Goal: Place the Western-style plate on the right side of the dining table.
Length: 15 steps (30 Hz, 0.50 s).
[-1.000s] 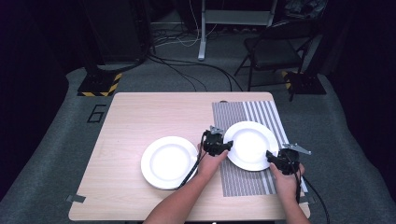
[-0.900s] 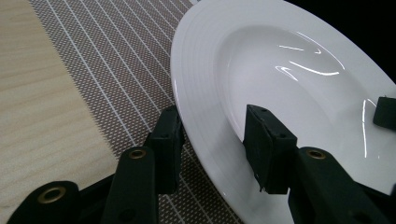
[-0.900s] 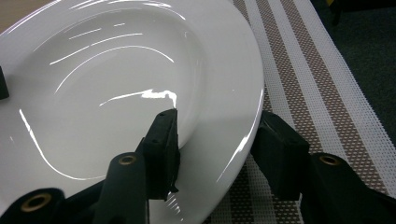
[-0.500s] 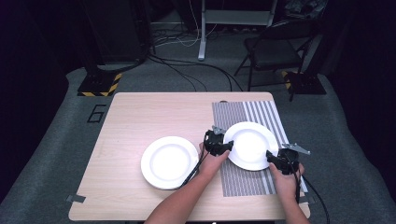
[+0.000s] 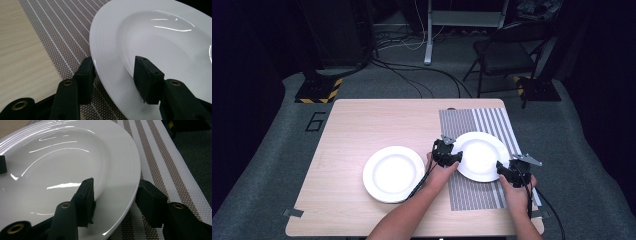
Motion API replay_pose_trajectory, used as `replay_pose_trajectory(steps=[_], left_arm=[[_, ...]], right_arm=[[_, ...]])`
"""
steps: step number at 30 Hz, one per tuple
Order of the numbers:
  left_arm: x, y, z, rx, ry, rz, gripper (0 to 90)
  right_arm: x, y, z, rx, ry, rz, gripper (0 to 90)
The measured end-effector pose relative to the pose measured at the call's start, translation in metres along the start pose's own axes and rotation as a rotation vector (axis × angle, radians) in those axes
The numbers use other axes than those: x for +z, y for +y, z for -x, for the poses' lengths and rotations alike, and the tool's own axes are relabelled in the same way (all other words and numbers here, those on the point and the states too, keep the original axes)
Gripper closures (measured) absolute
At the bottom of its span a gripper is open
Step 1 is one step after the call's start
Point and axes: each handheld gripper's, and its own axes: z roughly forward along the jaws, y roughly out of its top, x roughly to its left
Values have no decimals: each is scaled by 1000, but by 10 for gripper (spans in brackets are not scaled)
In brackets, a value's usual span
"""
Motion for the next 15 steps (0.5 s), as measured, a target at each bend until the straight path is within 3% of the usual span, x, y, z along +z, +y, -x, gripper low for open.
replay_pose_trajectory(steps=[5, 7, 9, 12, 15], left_arm=[[-5, 5, -1, 26, 5, -20, 507], [-9, 6, -1, 33, 5, -7, 506], [-12, 8, 0, 48, 5, -3, 501], [-24, 13, 1, 97, 8, 21, 493], [-31, 15, -1, 90, -5, 29, 487]], right_arm=[[0, -1, -4, -40, -17, -6, 439], [-2, -1, -4, -54, -24, 3, 442], [-7, 0, -5, -99, -43, 22, 446], [-15, 0, -6, -140, -55, 42, 455], [-17, 0, -8, -145, -39, 46, 455]])
